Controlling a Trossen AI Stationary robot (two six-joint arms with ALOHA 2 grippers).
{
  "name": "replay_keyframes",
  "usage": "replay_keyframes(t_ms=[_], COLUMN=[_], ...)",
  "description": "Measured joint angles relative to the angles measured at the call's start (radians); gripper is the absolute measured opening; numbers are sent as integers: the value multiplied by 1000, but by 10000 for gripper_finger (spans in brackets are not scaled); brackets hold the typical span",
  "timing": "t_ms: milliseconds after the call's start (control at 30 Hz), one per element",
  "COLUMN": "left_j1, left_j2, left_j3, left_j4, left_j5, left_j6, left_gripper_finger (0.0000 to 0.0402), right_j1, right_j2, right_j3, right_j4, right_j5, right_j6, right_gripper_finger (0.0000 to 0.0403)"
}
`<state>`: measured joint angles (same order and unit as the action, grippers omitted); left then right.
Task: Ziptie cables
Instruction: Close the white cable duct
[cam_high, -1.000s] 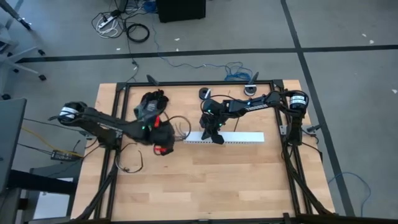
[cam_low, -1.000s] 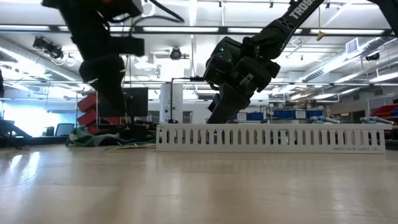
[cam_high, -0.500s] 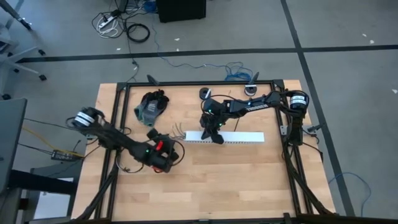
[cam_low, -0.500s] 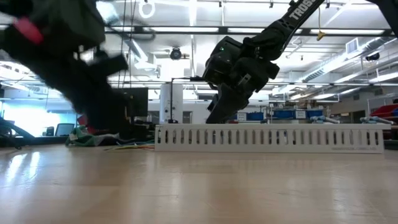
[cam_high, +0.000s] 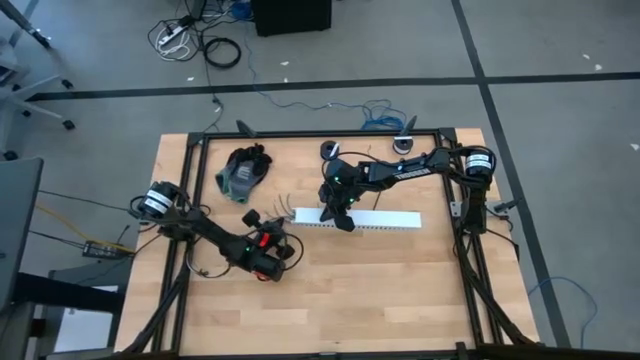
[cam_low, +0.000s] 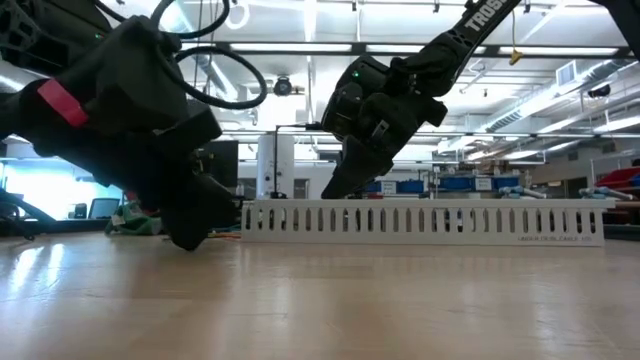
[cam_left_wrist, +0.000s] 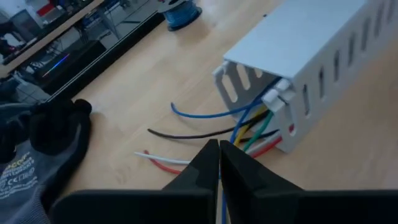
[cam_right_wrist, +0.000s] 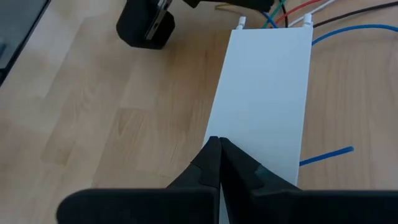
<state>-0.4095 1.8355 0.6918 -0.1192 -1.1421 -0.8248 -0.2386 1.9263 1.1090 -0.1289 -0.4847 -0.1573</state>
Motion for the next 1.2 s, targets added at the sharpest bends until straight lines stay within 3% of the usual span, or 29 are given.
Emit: replay_keyframes(t_ms=[333, 1200], left_j1=[25, 63], left_j2=[5, 10], left_j3=[-2, -3], left_j4=[149, 247], left_j5=[41, 80], left_j6=[8, 68], left_gripper_finger=[0, 0], right_j1=[-1, -4], right_j2=[2, 2], right_j3=[-1, -1], right_j4=[25, 52], right_j5=[-1, -7], right_j6=[6, -1], right_gripper_finger=[0, 0])
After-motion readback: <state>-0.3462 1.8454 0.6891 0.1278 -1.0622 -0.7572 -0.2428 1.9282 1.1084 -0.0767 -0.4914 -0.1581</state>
